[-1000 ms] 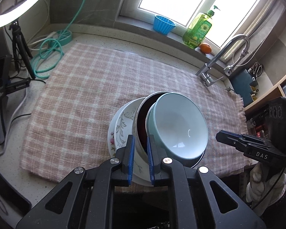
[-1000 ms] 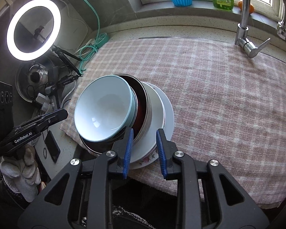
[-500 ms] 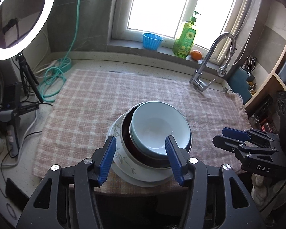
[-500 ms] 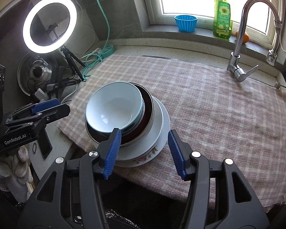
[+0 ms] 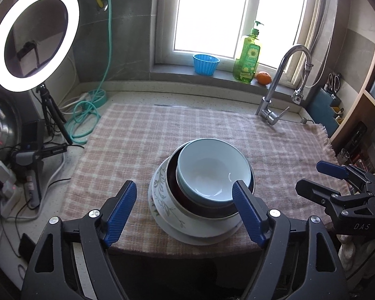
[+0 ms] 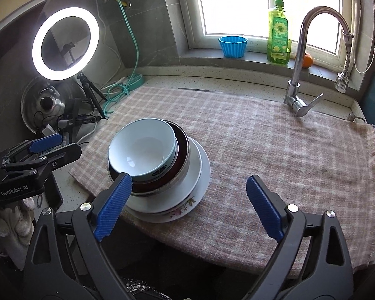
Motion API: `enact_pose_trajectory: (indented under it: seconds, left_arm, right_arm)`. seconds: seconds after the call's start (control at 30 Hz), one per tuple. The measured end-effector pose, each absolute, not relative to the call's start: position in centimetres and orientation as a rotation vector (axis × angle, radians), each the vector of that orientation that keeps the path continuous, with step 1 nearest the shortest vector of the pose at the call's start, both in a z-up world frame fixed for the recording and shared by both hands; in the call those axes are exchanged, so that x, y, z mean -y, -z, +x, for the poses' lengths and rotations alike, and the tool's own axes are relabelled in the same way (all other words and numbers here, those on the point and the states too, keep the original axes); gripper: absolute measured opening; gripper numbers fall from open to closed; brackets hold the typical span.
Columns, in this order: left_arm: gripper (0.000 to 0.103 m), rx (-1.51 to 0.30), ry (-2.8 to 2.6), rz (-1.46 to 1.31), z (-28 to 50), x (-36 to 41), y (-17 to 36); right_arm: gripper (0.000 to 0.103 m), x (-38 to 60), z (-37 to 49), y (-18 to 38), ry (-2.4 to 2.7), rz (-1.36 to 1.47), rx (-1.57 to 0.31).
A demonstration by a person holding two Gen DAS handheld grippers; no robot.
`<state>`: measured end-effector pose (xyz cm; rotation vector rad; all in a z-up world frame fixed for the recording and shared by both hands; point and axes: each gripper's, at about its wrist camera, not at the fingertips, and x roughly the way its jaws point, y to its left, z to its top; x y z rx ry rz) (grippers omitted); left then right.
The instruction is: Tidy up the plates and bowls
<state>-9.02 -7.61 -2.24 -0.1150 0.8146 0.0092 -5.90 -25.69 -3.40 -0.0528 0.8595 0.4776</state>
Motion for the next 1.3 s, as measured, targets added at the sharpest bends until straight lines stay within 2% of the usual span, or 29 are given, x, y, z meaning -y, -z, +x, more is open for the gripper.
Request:
enact_pose_trajectory:
  seconds: [1.3]
  left_arm:
    - [0.079, -0.796, -0.075, -0.108, -9.08, 7.31, 1.76]
  right_arm:
    - [0.095, 25.18, -5.95, 3.26, -0.478, -0.075, -0.848]
